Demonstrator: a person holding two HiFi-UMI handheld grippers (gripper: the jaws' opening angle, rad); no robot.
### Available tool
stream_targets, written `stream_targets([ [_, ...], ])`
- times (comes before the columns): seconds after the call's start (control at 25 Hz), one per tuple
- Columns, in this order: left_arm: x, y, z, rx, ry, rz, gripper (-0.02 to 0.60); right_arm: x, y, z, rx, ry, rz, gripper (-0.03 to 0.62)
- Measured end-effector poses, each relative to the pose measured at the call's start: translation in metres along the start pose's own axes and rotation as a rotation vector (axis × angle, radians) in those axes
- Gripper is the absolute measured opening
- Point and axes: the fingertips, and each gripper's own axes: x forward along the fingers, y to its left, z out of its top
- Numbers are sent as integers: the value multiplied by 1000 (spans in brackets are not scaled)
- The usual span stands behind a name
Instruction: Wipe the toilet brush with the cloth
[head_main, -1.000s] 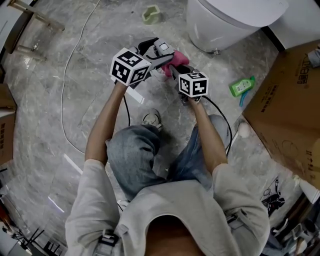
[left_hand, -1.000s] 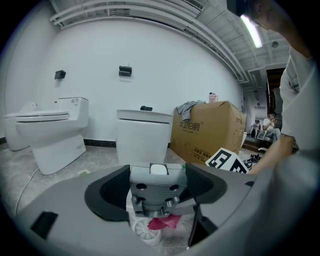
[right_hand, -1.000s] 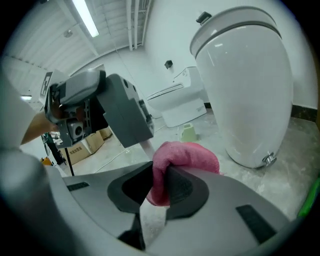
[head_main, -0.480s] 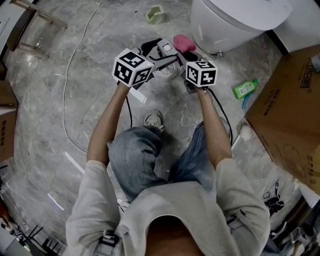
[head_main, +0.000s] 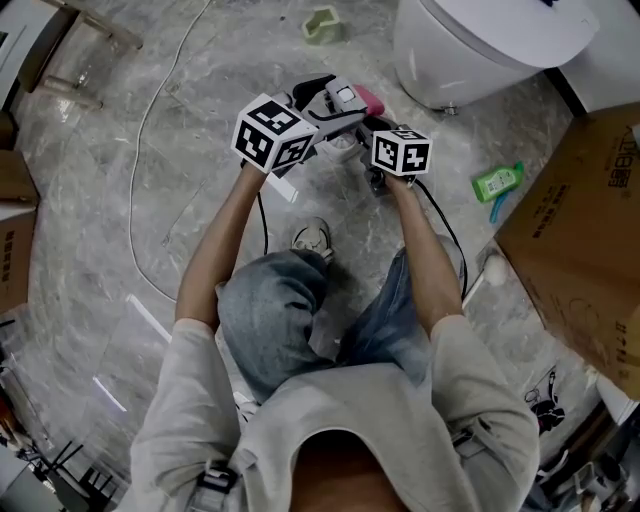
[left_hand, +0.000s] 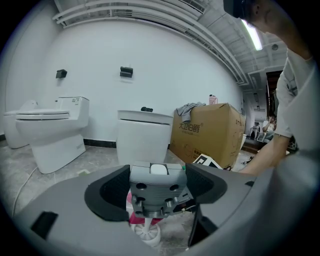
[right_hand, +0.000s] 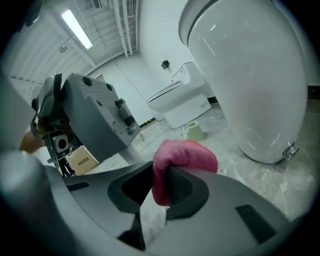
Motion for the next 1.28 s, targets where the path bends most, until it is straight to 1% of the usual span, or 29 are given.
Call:
stream_targets([
  [0.16,1,0,0,0,-3,-1,368,4,-4,-16,-1,52,0,84],
  [0.44,1,1,1,-9,-14,-1,368,9,-14,-54,12,139,-25,84],
  [0.64,1,1,2,-11,-20,-1,368,9,-10,-72,23,181,-24,84],
  [0.72,1,2,2,-13,-22,0,368,9,-6,-77,10,196,-15,84],
  [0.8,1,2,2,-16,-22,2,368,9,0,-82,0,212,12,84],
  [0.92,1,2,1,-19,-21,4,368,4,9,-87,-15,225,43,84],
  [1.04,0,1,0,-20,-20,13,368,-10,9,-89,-87,255,26,84],
  [1.12,0,-1,-2,-20,-16,22,368,-19,9,-90,-116,265,20,84],
  [1.2,1,-3,-3,-24,-11,31,368,-28,6,-84,-130,250,4,84],
  [1.28,1,-4,-5,-45,-13,35,369,-39,3,-72,-143,221,-23,84],
])
